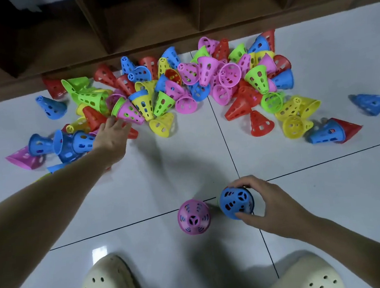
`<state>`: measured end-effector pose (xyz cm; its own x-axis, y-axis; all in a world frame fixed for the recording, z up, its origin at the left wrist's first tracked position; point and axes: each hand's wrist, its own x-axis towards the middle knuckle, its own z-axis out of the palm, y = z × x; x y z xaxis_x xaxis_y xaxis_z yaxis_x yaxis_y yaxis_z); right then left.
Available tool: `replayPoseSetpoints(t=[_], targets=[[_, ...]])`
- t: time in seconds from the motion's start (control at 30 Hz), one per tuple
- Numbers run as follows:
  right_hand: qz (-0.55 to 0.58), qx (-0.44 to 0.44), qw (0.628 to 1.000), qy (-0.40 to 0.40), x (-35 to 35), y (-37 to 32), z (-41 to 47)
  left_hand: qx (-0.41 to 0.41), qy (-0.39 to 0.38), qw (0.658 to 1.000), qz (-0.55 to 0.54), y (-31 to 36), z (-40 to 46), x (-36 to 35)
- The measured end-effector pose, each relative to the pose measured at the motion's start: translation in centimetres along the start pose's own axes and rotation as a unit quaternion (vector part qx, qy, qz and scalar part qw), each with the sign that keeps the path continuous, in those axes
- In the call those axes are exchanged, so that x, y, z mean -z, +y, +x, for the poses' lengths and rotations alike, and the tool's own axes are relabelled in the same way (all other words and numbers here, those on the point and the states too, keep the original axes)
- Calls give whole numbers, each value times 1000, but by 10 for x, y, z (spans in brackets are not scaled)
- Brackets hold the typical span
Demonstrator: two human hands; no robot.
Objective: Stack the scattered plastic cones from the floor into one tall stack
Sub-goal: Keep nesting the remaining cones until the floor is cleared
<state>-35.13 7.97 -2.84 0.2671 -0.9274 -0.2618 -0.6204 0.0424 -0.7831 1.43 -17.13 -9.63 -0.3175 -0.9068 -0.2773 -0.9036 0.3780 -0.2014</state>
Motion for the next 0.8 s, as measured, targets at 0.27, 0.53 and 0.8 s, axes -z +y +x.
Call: replayPoseSetpoints(t=[0.27,0.53,0.8], targets=[[-23,9,1000,10,-9,16,7,-9,-48,993,104,-19,-3,-3],[-13,15,1000,15,-14,22,12,-48,-26,998,34,-6,-23,-4],[-5,6,1000,28,-16,21,13,-119,59,807,-576,86,-147,72]])
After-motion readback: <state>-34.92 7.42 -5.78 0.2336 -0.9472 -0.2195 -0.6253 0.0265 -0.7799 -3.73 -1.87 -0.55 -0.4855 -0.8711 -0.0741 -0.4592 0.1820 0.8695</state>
